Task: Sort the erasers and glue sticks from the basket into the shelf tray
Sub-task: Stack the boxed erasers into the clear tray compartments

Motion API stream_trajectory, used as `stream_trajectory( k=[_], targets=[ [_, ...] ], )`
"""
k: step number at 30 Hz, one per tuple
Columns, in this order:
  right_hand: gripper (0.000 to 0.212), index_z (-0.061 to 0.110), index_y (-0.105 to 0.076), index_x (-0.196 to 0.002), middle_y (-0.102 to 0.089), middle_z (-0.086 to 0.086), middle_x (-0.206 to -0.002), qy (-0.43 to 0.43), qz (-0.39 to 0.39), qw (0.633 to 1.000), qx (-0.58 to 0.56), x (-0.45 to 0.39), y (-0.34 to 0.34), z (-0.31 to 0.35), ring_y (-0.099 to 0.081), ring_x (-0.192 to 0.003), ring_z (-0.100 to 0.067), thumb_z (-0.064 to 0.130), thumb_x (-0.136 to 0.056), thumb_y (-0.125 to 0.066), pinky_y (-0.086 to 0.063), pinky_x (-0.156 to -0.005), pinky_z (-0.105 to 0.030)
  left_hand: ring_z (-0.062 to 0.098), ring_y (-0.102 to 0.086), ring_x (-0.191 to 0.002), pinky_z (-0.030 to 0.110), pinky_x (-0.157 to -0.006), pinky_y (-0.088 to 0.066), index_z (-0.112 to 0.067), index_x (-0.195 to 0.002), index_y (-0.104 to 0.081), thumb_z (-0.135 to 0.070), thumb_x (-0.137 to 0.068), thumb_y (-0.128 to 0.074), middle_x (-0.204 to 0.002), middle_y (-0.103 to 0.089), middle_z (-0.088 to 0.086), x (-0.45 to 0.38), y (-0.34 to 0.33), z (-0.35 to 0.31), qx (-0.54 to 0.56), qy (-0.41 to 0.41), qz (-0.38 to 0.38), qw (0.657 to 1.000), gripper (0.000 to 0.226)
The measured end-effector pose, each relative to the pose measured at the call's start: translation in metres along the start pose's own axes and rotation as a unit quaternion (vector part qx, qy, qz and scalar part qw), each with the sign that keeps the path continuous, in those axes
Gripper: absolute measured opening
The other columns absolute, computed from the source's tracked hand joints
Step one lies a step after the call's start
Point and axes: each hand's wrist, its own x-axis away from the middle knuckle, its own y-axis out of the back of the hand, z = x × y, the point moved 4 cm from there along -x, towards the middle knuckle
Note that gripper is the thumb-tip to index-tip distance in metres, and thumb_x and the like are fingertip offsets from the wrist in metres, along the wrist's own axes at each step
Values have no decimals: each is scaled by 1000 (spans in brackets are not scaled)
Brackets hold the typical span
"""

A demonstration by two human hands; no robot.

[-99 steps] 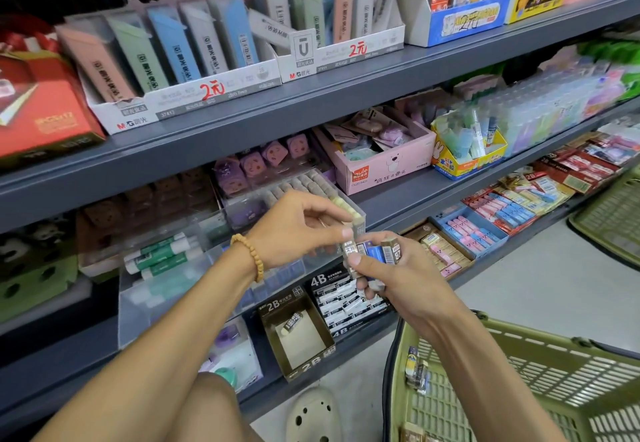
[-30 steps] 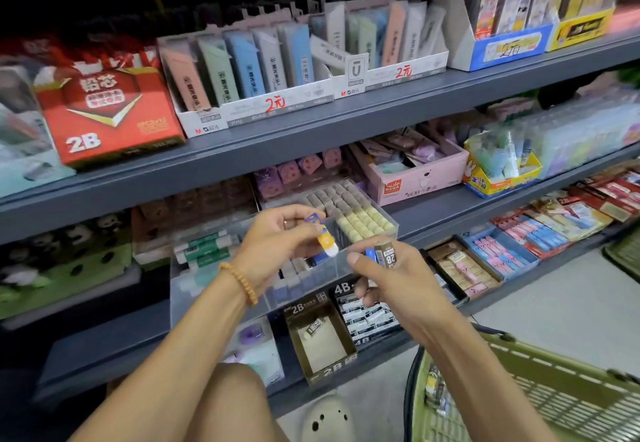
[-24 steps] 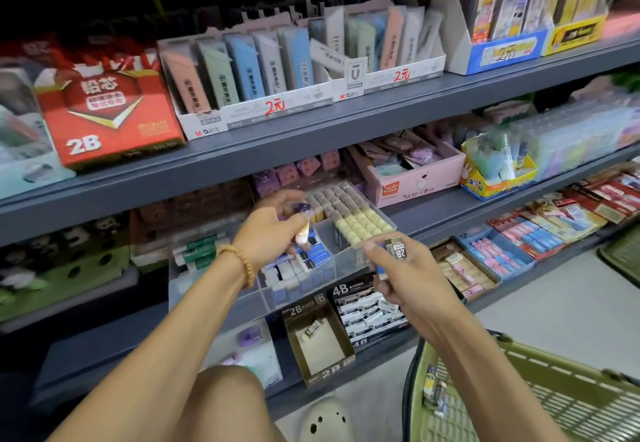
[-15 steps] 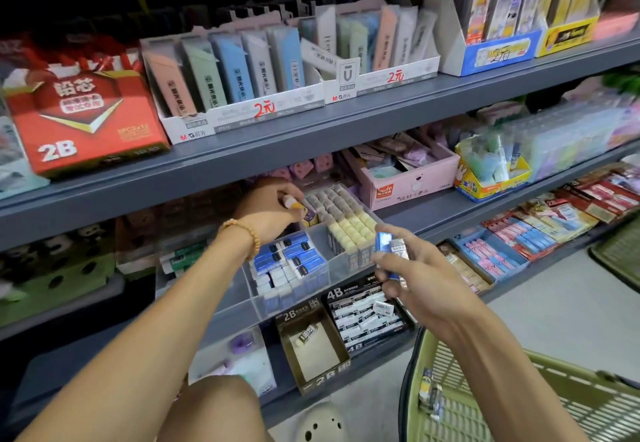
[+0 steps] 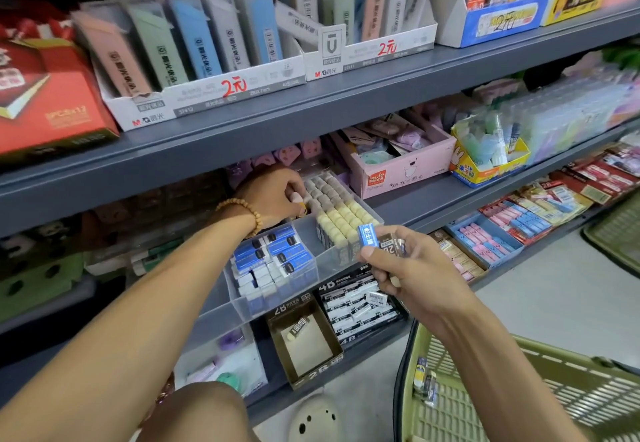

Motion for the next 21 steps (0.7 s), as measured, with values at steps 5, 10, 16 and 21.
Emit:
stream_trajectory(
  k=[5,10,16,21],
  targets=[
    [21,7,-65,-107,-59,-27,-87,0,17,1000,-17,1,-3,0,-43,-52,-10,0,-88,-70,-34,-45,-20,-2,-55,-64,17,-61,-40,-28,-76,-63,-10,-72,-75,-73,-62,-15,-3,-5,-1,-14,-32,6,999,22],
    [25,5,-65,-109,-60,-29,-91,-2,14,1000,-14,0,-2,-3,-44,-51,-10,1,-86,-72,-34,-44,-20,4,-57,-64,19,-61,-42,-32,-70,-58,-9,-71,-76,-71,-60,-15,-8,-9,-2,-23,-52,15,998,30],
    [27,5,-65,-110,-59,-28,-90,-6,9,1000,-14,1,-1,-4,-44,-51,-10,1,-85,-73,-35,-44,-20,5,-54,-64,20,-62,-45,-28,-73,-60,-11,-70,-80,-73,-60,-10,-8,-10,1,-19,-60,5,998,26],
    [26,4,-65,-109,-58,-27,-87,-3,5,1000,-23,0,-2,-6,-42,-48,-10,-1,-84,-73,-33,-42,-19,7,-53,-63,20,-64,-44,-20,-77,-65,-7,-70,-80,-73,-59,-9,-8,-8,3,7,-48,14,999,22]
  ],
)
